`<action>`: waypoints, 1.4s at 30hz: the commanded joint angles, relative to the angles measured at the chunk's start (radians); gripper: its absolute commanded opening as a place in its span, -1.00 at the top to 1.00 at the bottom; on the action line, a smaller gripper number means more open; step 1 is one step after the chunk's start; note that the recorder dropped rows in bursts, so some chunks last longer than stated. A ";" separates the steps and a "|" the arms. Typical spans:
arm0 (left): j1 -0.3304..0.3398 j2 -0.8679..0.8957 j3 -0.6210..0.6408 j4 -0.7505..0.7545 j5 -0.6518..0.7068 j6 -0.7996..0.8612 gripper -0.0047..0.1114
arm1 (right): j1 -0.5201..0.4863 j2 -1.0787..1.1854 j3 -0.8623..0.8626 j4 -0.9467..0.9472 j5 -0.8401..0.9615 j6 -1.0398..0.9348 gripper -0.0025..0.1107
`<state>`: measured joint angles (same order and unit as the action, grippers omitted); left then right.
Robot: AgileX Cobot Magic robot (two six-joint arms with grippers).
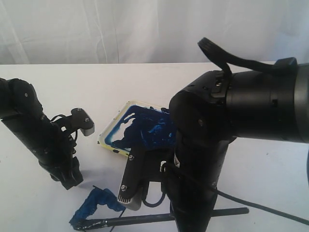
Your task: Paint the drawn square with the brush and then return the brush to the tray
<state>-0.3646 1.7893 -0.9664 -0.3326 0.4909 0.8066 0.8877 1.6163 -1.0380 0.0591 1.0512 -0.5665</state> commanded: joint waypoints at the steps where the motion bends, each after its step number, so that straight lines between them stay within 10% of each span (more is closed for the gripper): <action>1: -0.007 0.019 0.013 0.008 0.023 -0.008 0.20 | 0.001 -0.007 0.003 -0.013 0.039 0.012 0.96; 42: -0.007 0.019 0.013 0.055 0.034 -0.008 0.20 | 0.001 -0.009 0.003 -0.145 0.170 0.147 0.96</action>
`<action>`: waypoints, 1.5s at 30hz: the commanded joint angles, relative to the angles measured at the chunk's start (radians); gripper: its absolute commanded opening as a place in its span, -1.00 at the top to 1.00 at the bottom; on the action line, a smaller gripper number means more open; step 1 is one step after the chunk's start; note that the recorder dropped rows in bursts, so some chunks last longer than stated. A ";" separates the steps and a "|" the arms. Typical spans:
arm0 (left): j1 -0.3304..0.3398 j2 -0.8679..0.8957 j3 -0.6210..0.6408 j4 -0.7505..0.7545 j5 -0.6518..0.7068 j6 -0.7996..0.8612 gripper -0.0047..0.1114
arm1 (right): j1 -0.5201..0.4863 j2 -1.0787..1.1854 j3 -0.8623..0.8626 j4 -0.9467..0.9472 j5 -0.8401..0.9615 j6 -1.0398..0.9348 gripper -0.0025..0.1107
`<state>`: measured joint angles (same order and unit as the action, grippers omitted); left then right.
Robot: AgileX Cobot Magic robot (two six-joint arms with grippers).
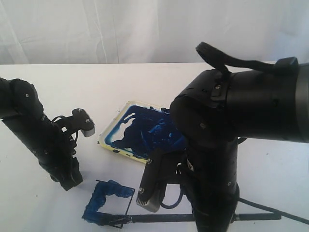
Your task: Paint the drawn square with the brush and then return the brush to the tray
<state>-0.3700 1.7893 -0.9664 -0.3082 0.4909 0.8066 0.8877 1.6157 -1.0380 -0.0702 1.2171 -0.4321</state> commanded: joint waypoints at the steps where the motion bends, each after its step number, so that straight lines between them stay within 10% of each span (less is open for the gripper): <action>1: -0.001 0.019 0.013 0.031 0.034 -0.008 0.20 | 0.001 -0.011 0.003 -0.016 0.004 0.013 0.96; 45: -0.001 0.019 0.013 0.030 0.049 -0.008 0.20 | 0.001 -0.178 0.073 -0.106 0.004 0.040 0.96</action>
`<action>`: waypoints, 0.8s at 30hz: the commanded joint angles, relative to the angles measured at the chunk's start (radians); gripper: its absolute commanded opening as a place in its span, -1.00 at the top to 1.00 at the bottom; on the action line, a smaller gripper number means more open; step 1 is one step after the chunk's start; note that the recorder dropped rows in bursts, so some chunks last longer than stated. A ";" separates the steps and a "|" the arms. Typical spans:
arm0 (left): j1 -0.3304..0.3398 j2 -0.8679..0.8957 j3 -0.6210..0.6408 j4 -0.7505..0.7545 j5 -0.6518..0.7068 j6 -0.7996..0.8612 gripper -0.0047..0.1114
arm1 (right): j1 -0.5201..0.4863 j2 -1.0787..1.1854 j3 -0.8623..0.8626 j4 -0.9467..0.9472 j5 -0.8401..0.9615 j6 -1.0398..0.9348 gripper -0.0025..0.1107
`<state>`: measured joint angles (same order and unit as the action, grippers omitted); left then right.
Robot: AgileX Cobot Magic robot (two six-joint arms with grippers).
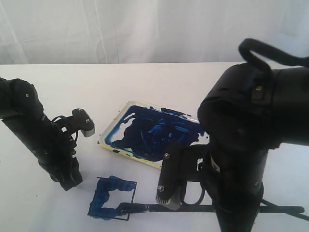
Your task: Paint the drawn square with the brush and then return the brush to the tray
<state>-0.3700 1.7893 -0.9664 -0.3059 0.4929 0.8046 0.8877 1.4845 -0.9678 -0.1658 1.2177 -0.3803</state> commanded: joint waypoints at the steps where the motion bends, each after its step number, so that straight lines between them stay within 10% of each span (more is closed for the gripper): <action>1: -0.001 0.019 0.013 0.028 0.047 -0.006 0.20 | 0.001 -0.051 0.003 -0.008 0.003 -0.012 0.96; 24: -0.001 0.019 0.013 0.028 0.047 -0.006 0.20 | 0.001 0.074 0.003 0.036 -0.055 -0.034 0.96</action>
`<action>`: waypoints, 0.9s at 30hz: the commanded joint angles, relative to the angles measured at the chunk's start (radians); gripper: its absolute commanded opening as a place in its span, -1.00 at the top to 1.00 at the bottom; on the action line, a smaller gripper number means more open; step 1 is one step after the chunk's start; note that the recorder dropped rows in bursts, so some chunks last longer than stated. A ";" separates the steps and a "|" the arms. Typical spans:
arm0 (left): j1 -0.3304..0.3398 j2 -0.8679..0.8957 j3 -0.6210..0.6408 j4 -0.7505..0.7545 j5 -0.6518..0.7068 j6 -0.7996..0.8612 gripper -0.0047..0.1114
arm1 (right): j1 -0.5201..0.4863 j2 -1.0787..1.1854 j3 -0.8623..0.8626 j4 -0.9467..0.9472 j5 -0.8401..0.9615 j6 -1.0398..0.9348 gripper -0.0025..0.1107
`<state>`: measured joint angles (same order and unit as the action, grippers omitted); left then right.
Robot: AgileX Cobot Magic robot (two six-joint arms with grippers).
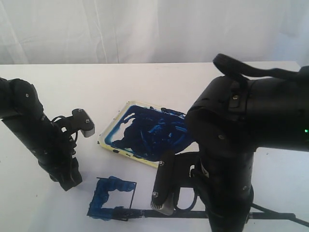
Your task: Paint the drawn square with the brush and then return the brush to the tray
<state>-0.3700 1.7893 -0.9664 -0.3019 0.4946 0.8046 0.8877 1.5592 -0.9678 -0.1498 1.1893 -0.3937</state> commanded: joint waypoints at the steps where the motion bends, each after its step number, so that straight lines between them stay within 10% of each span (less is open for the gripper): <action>1: -0.001 0.019 0.013 0.024 0.045 -0.006 0.20 | 0.001 -0.001 0.003 0.020 -0.026 -0.021 0.96; 27: -0.001 0.019 0.013 0.024 0.045 -0.006 0.20 | 0.001 -0.024 0.003 -0.046 0.032 0.040 0.96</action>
<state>-0.3700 1.7893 -0.9664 -0.3019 0.4966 0.8046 0.8877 1.5552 -0.9678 -0.1813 1.2125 -0.3614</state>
